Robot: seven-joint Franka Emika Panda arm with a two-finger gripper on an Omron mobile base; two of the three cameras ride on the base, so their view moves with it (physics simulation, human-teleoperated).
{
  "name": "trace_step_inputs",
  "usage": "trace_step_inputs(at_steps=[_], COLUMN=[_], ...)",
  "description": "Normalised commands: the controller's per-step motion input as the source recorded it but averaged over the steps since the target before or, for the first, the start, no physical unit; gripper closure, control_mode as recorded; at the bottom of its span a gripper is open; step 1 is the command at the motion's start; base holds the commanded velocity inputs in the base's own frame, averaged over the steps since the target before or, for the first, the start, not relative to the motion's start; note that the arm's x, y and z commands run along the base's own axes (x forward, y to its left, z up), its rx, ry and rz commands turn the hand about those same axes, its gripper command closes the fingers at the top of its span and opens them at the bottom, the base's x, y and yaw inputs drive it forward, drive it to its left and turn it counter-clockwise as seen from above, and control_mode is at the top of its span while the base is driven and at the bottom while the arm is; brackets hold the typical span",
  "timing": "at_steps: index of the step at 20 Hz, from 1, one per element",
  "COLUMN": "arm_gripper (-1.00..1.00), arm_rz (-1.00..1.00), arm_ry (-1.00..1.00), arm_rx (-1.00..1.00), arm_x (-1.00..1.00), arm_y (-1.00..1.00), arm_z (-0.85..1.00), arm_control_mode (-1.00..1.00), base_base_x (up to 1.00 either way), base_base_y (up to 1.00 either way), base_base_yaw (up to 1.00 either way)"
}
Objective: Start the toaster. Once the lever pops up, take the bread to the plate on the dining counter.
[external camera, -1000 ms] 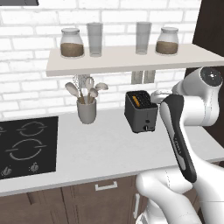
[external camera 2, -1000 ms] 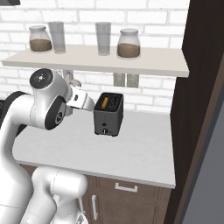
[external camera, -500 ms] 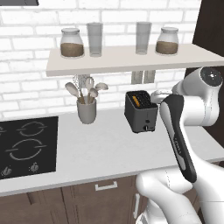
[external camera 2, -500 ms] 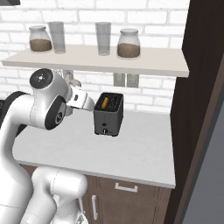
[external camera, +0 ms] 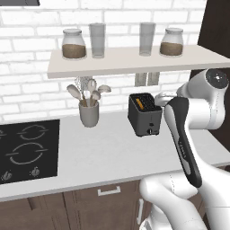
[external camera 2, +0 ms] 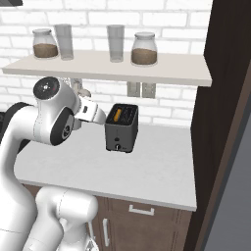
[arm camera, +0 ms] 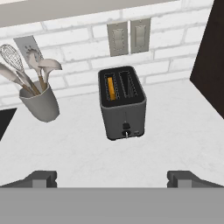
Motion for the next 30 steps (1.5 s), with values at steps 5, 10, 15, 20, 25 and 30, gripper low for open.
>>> trace_step_inputs(at_steps=[5, 10, 15, 20, 25, 30], arm_gripper=[-1.00, -1.00, -1.00, -1.00, -1.00, -1.00], arm_rz=[0.00, 0.00, 0.00, 0.00, 0.00, 0.00], arm_ry=[0.00, 0.00, 0.00, 0.00, 0.00, 0.00], arm_rx=[0.00, 0.00, 0.00, 0.00, 0.00, 0.00], arm_x=[0.00, 0.00, 0.00, 0.00, 0.00, 0.00], arm_y=[0.00, 0.00, 0.00, 0.00, 0.00, 0.00], arm_z=[0.00, 0.00, 0.00, 0.00, 0.00, 0.00], arm_control_mode=[-1.00, -1.00, -1.00, -1.00, -1.00, -1.00], base_base_x=[0.00, 0.00, 0.00, 0.00, 0.00, 0.00], base_base_y=[0.00, 0.00, 0.00, 0.00, 0.00, 0.00], base_base_yaw=[0.00, 0.00, 0.00, 0.00, 0.00, 0.00])
